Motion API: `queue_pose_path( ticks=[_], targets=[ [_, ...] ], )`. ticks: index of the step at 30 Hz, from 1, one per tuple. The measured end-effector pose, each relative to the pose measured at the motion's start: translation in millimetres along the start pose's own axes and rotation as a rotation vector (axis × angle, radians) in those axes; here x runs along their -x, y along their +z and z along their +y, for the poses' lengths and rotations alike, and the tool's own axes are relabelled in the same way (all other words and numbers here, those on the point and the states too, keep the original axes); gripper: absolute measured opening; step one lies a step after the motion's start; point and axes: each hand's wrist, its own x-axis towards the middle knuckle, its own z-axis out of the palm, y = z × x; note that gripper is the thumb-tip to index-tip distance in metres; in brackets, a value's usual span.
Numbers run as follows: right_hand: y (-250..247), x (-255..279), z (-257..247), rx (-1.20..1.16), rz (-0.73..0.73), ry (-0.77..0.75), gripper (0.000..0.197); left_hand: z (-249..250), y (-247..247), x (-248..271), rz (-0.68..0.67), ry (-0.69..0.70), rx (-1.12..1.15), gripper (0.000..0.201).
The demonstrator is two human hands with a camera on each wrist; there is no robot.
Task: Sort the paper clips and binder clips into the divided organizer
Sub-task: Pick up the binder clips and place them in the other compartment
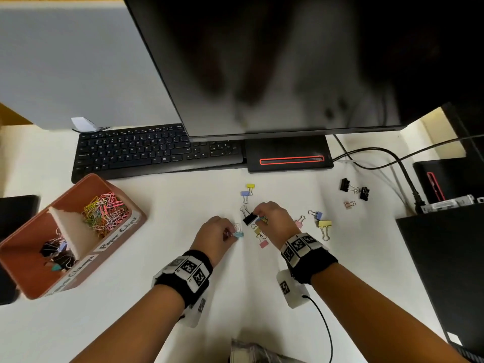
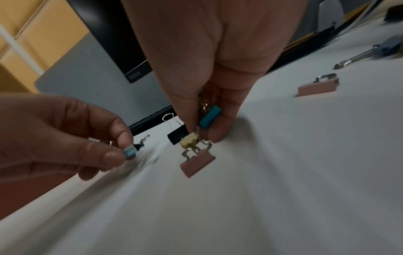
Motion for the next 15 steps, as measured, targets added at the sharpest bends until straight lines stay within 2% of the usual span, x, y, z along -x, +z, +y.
queue_pose_path(
  ticks=[4, 7, 11, 15],
  targets=[
    [6, 11, -14, -0.036, -0.015, -0.116, 0.023, -9, -22, 21, 0.055, -0.015, 0.063, 0.011],
    [8, 15, -39, -0.045, 0.004, -0.285, 0.018, -18, -57, 45, 0.169, -0.036, 0.115, 0.016],
    [25, 16, -111, -0.037, -0.075, -0.504, 0.015, -43, -124, 88, 0.373, -0.113, 0.034, 0.013],
    [66, 14, -208, -0.061, -0.204, -0.727, 0.014, -90, -188, 129, 0.536, -0.31, -0.08, 0.013]
  ],
)
